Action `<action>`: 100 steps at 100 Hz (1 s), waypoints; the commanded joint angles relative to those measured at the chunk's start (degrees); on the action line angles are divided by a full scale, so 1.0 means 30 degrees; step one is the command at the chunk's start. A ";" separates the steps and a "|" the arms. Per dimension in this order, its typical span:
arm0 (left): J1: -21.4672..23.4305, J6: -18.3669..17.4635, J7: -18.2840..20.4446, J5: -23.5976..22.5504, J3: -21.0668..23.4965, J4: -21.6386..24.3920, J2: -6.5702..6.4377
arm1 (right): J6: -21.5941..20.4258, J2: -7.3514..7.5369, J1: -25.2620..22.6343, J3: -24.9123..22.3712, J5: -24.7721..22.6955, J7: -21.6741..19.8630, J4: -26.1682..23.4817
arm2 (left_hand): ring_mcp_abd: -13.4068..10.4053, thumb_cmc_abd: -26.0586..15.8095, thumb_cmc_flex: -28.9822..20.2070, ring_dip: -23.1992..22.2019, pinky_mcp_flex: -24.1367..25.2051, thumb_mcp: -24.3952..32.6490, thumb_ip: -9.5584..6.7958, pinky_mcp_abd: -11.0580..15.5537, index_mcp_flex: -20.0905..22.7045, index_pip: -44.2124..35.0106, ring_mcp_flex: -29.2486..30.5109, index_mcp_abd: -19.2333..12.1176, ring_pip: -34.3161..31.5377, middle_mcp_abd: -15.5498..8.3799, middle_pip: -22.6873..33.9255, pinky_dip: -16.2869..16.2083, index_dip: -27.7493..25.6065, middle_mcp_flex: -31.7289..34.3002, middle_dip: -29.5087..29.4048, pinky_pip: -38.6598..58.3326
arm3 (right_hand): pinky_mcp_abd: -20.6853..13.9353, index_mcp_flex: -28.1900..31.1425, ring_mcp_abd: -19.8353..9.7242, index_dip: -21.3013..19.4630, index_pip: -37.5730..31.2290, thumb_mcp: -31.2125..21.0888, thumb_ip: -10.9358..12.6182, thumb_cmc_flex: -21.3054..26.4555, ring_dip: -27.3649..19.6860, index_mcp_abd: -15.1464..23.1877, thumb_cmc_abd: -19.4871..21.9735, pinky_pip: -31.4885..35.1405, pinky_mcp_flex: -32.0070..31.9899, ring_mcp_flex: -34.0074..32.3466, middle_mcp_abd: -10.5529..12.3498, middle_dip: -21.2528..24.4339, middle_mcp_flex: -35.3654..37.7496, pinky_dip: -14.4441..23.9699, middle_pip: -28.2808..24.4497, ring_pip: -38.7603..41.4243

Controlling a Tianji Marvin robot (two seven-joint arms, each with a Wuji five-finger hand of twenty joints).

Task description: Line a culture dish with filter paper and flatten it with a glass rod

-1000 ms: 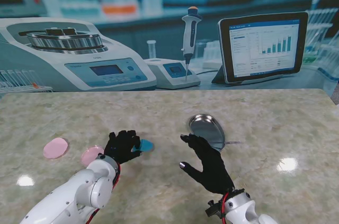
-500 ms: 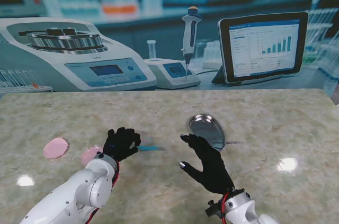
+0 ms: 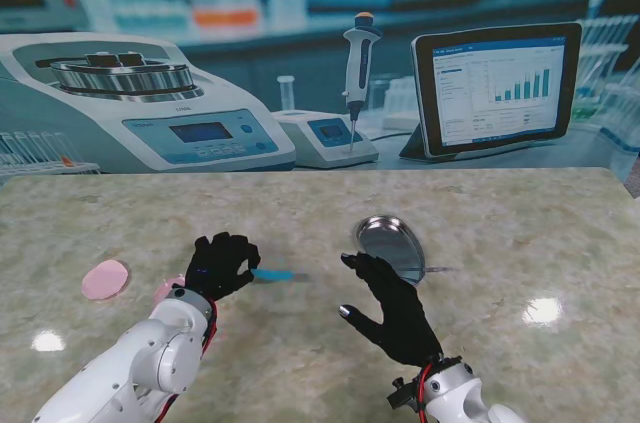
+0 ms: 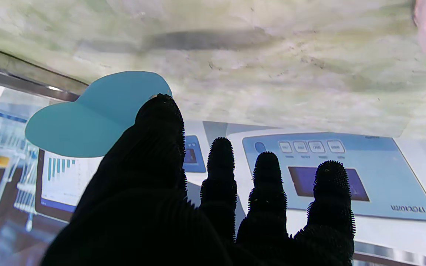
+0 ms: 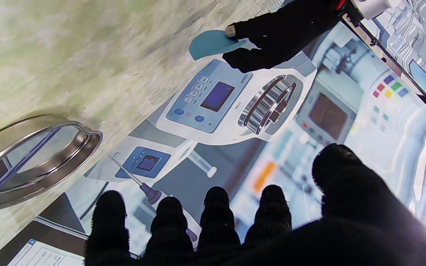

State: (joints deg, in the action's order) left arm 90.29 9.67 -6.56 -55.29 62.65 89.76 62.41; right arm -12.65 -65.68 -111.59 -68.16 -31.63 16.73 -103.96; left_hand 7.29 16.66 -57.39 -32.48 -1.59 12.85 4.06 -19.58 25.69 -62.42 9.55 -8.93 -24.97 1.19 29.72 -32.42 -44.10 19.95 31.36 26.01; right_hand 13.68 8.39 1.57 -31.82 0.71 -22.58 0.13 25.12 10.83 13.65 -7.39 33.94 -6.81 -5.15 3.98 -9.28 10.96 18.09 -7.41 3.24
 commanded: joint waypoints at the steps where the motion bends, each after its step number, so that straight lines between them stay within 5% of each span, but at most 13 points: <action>1: 0.0398 -0.0230 -0.0143 -0.0237 0.0405 0.0512 -0.0114 | 0.0063 -0.0108 -0.0165 0.0026 0.0083 0.0021 -0.0128 | 0.0181 -0.0053 -0.0362 -0.0281 0.0291 0.1566 -0.0430 -0.0152 0.1071 -0.1031 0.0461 -0.1818 -0.0252 -0.0448 0.0141 -0.0102 -0.1110 0.0174 0.0276 0.0627 | -0.0008 -0.0192 -0.0230 -0.0302 -0.0032 0.0078 0.0332 0.0163 -0.0091 0.0261 0.0285 0.0342 -0.0171 -0.0068 0.0291 -0.0095 -0.0322 -0.0019 -0.0123 0.0377; 33: 0.2871 -0.1469 0.0176 -0.2103 0.3931 0.2496 -0.0351 | 0.0082 -0.0097 -0.0164 0.0025 0.0059 -0.0016 -0.0149 | 0.0218 -0.0115 -0.0372 -0.0244 0.0343 0.1568 -0.0427 -0.0139 0.1049 -0.0991 0.0452 -0.1814 -0.0172 -0.0298 0.0030 -0.0090 -0.1136 0.0224 0.0235 0.0714 | 0.0000 -0.0198 -0.0215 -0.0359 -0.0021 0.0078 0.0329 0.0173 -0.0091 0.0244 0.0274 0.0337 -0.0174 -0.0064 0.0266 -0.0087 -0.0325 -0.0035 -0.0131 0.0376; 68: 0.5305 -0.1211 0.1360 -0.4525 0.6970 0.4550 -0.0508 | 0.0133 -0.0076 -0.0208 0.0049 0.0008 -0.0074 -0.0212 | 0.0161 -0.0166 -0.0339 -0.0195 0.0296 0.1550 -0.0623 -0.0001 0.1022 -0.0890 0.0506 -0.1784 -0.0033 -0.0298 -0.0141 -0.0078 -0.1163 0.0215 0.0164 0.0781 | -0.0009 -0.0198 -0.0220 -0.0378 -0.0005 0.0071 0.0328 0.0172 -0.0091 0.0237 0.0276 0.0354 -0.0169 -0.0065 0.0279 -0.0078 -0.0332 -0.0035 -0.0122 0.0376; 100: 0.7044 -0.0846 0.1176 -0.5406 0.8669 0.4983 -0.0454 | 0.0221 -0.0056 -0.0359 -0.0050 0.0020 -0.0184 -0.0429 | 0.0121 -0.0348 -0.0419 -0.0183 0.0356 0.1368 -0.0643 0.0032 0.0887 -0.0694 0.0492 -0.1676 0.0123 -0.0274 -0.0293 -0.0044 -0.1244 0.0159 0.0105 0.0779 | 0.0007 -0.0198 -0.0209 -0.0386 0.0002 0.0071 0.0325 0.0172 -0.0091 0.0240 0.0260 0.0357 -0.0176 -0.0064 0.0274 -0.0077 -0.0333 -0.0038 -0.0117 0.0377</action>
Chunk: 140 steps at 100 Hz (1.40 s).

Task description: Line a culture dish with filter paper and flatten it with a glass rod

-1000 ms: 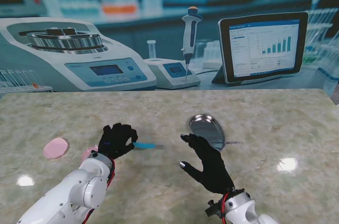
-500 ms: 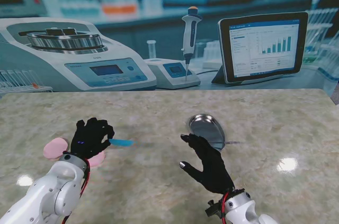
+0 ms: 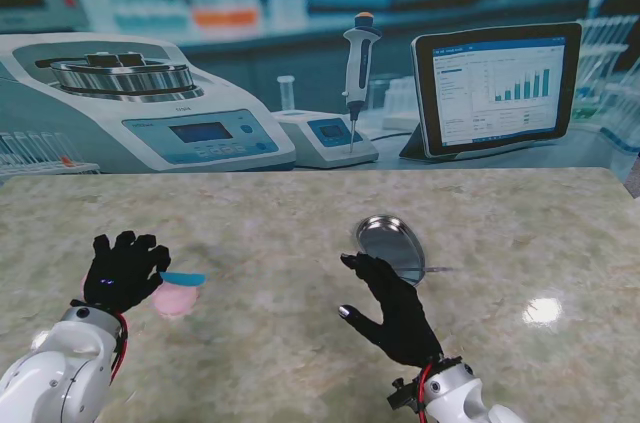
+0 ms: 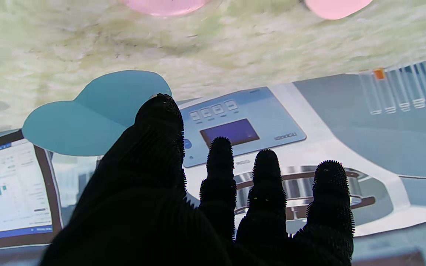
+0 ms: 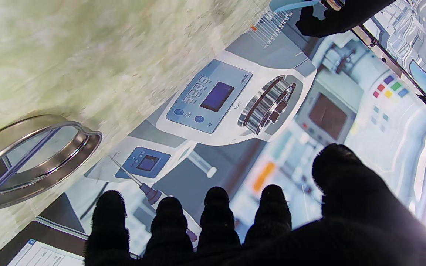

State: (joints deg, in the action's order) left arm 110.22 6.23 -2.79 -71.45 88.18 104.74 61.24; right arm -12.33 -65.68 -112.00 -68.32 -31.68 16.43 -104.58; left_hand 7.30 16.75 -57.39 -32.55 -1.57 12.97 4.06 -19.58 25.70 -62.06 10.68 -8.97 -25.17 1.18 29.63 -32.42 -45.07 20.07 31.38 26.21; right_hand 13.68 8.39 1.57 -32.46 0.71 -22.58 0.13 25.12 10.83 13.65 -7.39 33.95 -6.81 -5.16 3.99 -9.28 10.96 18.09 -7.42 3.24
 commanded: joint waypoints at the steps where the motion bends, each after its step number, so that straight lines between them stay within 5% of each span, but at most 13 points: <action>1: 0.0442 0.0334 -0.0107 -0.0040 0.0188 -0.0013 -0.0062 | 0.0117 -0.0054 -0.0230 0.0002 0.0036 -0.0084 -0.0235 | 0.0133 -0.0378 -0.0425 -0.0163 0.0348 0.1314 -0.0643 0.0028 0.0875 -0.0811 0.0110 -0.1649 0.0196 -0.0264 -0.0266 -0.0043 -0.0932 0.0122 0.0099 0.0712 | 0.0008 -0.0198 -0.0208 -0.0173 0.0002 0.0072 0.0324 0.0166 -0.0090 0.0242 0.0273 0.0353 -0.0177 -0.0069 0.0303 -0.0075 -0.0345 -0.0038 -0.0106 0.0379; 61: 0.2042 0.0837 -0.0871 -0.1458 0.1525 -0.0410 -0.0067 | 0.0375 -0.0065 -0.0350 -0.0018 -0.0054 -0.0010 -0.0517 | 0.0080 -0.0502 -0.0483 -0.0212 0.0342 0.0980 -0.0755 0.0129 0.0778 -0.0612 0.0087 -0.1692 0.0370 -0.0318 -0.0390 -0.0007 -0.1269 0.0103 0.0111 0.0645 | 0.0013 -0.0195 -0.0218 -0.0167 0.0006 0.0061 0.0321 0.0175 -0.0089 0.0232 0.0264 0.0359 -0.0178 -0.0068 0.0286 -0.0075 -0.0328 -0.0043 -0.0105 0.0375; 82: 0.1540 0.1195 -0.1764 -0.1723 0.0872 -0.1110 -0.0111 | 0.0393 -0.0061 -0.0318 -0.0001 -0.0048 -0.0039 -0.0492 | 0.0121 -0.0581 -0.0505 -0.0265 0.0291 0.0847 -0.0692 0.0078 0.0700 -0.0608 0.0137 -0.1641 0.0302 -0.0299 -0.0343 -0.0034 -0.1250 0.0108 0.0160 0.0697 | 0.0011 -0.0196 -0.0238 -0.0174 0.0003 0.0071 0.0316 0.0160 -0.0090 0.0236 0.0268 0.0361 -0.0178 -0.0060 0.0278 -0.0075 -0.0336 -0.0044 -0.0102 0.0373; 140: -0.0714 0.2568 -0.1137 -0.2273 -0.0946 -0.3090 -0.0348 | 0.0380 -0.0079 -0.0380 -0.0150 0.0028 -0.0011 -0.0491 | 0.0084 -0.0760 -0.0620 -0.0295 0.0268 0.0529 -0.0632 -0.0015 0.0497 -0.0702 0.0154 -0.1782 0.0192 -0.0281 -0.0279 -0.0023 -0.1053 0.0012 0.0194 0.0826 | 0.0020 -0.0196 -0.0193 -0.0171 0.0009 0.0075 0.0314 0.0168 -0.0092 0.0249 0.0250 0.0358 -0.0181 -0.0055 0.0280 -0.0078 -0.0322 -0.0049 -0.0102 0.0367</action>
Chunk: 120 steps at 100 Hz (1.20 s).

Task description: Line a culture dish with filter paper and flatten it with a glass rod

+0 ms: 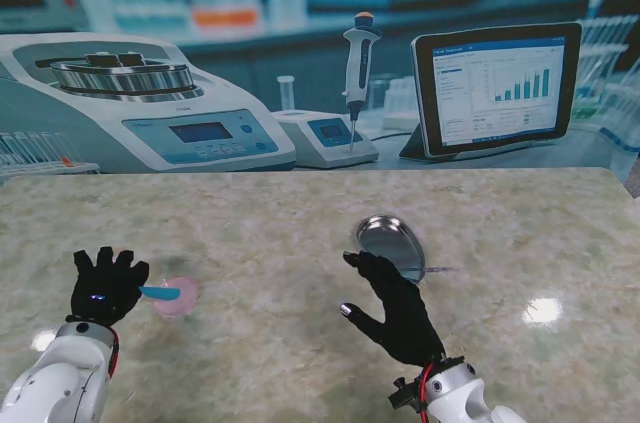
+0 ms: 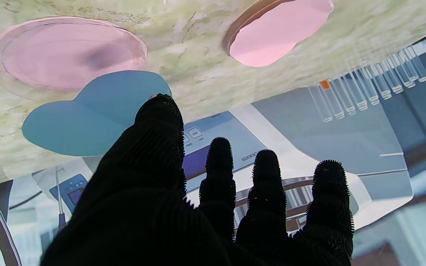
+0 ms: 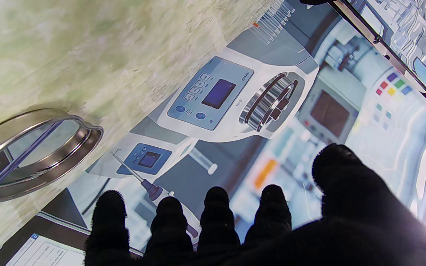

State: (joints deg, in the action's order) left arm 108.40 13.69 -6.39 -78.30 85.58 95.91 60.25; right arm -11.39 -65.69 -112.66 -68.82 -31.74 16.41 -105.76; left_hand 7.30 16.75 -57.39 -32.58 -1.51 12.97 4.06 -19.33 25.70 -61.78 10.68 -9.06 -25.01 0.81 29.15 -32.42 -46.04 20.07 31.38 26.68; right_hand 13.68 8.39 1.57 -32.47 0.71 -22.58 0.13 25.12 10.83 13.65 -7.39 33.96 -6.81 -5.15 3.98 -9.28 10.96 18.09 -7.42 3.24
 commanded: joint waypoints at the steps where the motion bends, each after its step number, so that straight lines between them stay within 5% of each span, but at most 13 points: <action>1: -0.0133 0.0091 0.0063 0.0018 -0.0098 -0.0165 -0.0016 | 0.0067 -0.0079 -0.0159 0.0017 0.0047 -0.0004 -0.0094 | 0.0080 -0.0757 -0.0633 -0.0286 0.0248 0.0520 -0.0630 -0.0096 0.0494 -0.0794 0.0166 -0.1753 0.0131 -0.0158 -0.0116 -0.0022 -0.0720 0.0017 0.0195 0.0672 | 0.0020 -0.0192 -0.0196 -0.0168 0.0009 0.0071 0.0315 0.0172 -0.0091 0.0251 0.0260 0.0354 -0.0181 -0.0060 0.0281 -0.0079 -0.0322 -0.0050 -0.0103 0.0369; 120: -0.1437 0.0847 0.0326 -0.0021 -0.1484 -0.1286 -0.0125 | 0.0070 -0.0081 -0.0133 -0.0046 0.0078 -0.0024 -0.0023 | 0.0027 -0.1284 -0.0998 -0.0214 0.0362 -0.0969 -0.0560 0.0025 -0.0606 -0.0467 -0.0023 -0.2109 0.0185 -0.0335 -0.0365 0.0095 0.0793 -0.0689 0.0058 0.0663 | 0.0006 -0.0196 -0.0210 -0.0195 0.0000 0.0081 0.0311 0.0140 -0.0090 0.0235 0.0312 0.0361 -0.0178 -0.0062 0.0280 -0.0080 -0.0331 -0.0043 -0.0108 0.0375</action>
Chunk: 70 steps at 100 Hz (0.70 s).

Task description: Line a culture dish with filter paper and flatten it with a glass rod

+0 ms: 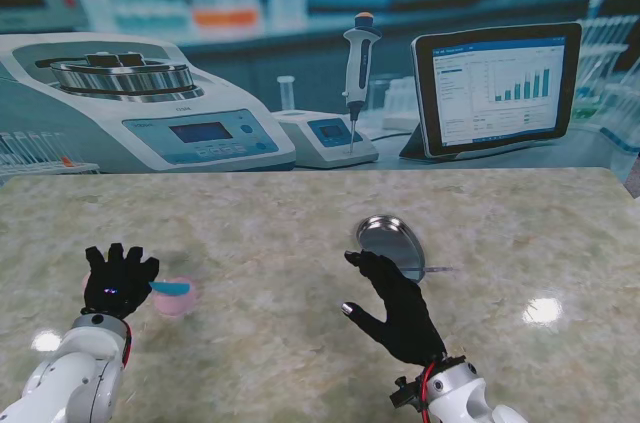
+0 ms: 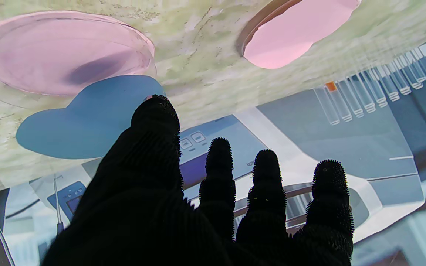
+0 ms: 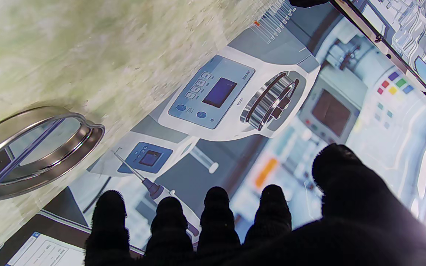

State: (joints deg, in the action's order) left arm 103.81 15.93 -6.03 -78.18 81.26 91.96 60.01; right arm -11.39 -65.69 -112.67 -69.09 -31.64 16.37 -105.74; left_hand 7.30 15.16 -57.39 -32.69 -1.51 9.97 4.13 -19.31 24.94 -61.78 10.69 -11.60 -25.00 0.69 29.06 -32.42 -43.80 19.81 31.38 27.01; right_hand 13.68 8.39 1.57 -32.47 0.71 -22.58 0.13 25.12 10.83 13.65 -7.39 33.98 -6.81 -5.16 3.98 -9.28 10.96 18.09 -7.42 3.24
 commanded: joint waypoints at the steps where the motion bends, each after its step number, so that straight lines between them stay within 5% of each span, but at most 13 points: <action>1: 0.0096 0.0106 0.0227 -0.0065 -0.0048 0.0031 -0.0048 | 0.0070 -0.0079 -0.0128 0.0046 0.0047 -0.0011 -0.0029 | 0.0027 -0.0750 -0.1007 -0.0174 0.0371 0.0030 -0.0589 0.0031 -0.0401 -0.0428 -0.0043 -0.1256 0.0191 -0.0305 -0.0342 0.0097 0.0087 -0.0624 0.0054 0.0548 | 0.0006 -0.0190 -0.0222 -0.0196 -0.0003 0.0083 0.0310 0.0149 -0.0092 0.0245 0.0283 0.0356 -0.0182 -0.0051 0.0274 -0.0077 -0.0347 -0.0043 -0.0101 0.0369; 52: 0.0051 0.0356 0.0891 -0.0269 -0.0195 0.0052 -0.0081 | 0.0056 -0.0077 -0.0087 0.0063 0.0056 -0.0026 0.0045 | -0.0026 -0.0740 -0.1035 -0.0148 0.0427 -0.0222 -0.0660 0.0135 -0.0971 0.0202 -0.0211 -0.1227 0.0335 -0.0355 -0.0488 0.0087 0.1234 -0.0937 -0.0061 0.0399 | 0.0020 -0.0197 -0.0215 -0.0215 -0.0004 0.0089 0.0310 0.0149 -0.0092 0.0227 0.0297 0.0352 -0.0178 -0.0055 0.0286 -0.0078 -0.0341 -0.0044 -0.0090 0.0364; 70: -0.0076 0.0433 0.0388 -0.0099 -0.0271 -0.0178 -0.0060 | 0.0057 -0.0075 -0.0083 0.0057 0.0052 -0.0032 0.0053 | -0.0024 -0.0782 -0.1127 -0.0219 0.0346 -0.0365 -0.0566 0.0117 -0.1226 -0.1341 -0.0189 -0.1267 0.0221 -0.0361 -0.0338 0.0008 -0.0141 -0.0924 -0.0020 0.0424 | 0.0013 -0.0196 -0.0220 -0.0208 0.0005 0.0096 0.0307 0.0148 -0.0090 0.0242 0.0313 0.0357 -0.0183 -0.0063 0.0299 -0.0075 -0.0337 -0.0040 -0.0081 0.0368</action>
State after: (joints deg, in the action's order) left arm 103.62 16.97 -4.95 -78.66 80.48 91.61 59.86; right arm -11.39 -65.69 -112.58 -69.06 -31.64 16.34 -105.63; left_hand 7.30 14.41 -57.51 -32.69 -1.36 9.68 4.07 -19.25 22.20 -62.71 10.69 -13.70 -25.00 0.24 27.85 -32.42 -42.46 19.20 31.38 27.01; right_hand 13.68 8.39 1.57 -32.49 0.71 -22.58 0.13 25.12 10.83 13.65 -7.39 33.97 -6.81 -5.16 3.99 -9.28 10.96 18.09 -7.42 3.24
